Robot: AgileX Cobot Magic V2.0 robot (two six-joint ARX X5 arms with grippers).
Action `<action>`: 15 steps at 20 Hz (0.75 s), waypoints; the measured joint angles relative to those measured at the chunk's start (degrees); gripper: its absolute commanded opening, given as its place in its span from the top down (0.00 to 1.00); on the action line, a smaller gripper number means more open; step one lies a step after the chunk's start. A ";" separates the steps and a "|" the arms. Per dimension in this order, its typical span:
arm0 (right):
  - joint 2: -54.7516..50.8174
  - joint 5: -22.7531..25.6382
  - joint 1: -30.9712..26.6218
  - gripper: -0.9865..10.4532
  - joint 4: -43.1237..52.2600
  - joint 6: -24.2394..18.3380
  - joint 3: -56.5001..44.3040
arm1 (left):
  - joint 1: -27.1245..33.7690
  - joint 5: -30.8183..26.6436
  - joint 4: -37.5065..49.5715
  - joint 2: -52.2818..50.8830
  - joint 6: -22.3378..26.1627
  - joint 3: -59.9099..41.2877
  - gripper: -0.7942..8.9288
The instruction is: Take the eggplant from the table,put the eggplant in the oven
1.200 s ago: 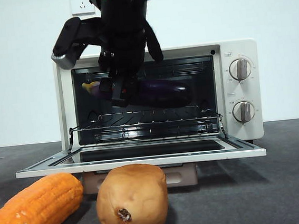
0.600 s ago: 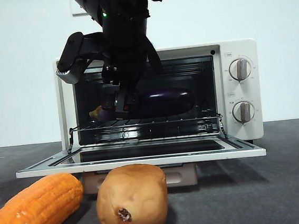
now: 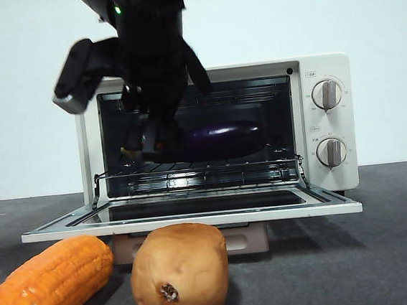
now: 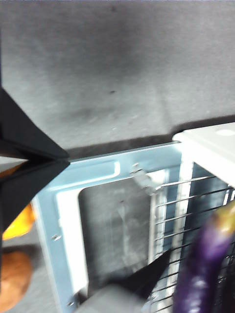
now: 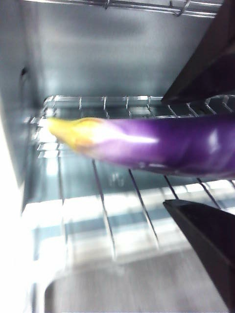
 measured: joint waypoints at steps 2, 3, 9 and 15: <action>-5.75 -0.04 3.19 0.69 -4.90 3.34 0.00 | 1.29 0.00 2.91 5.05 0.00 0.00 0.91; -9.51 -0.04 4.85 0.72 -8.07 5.35 0.00 | 1.81 0.02 3.98 7.98 0.00 0.00 0.91; -29.73 -0.13 9.49 0.91 -23.98 18.34 0.02 | 2.38 7.21 11.37 26.18 0.00 0.00 0.91; -43.32 -0.04 9.49 0.91 -28.37 24.72 0.04 | 2.45 15.91 15.47 35.26 0.00 0.00 0.91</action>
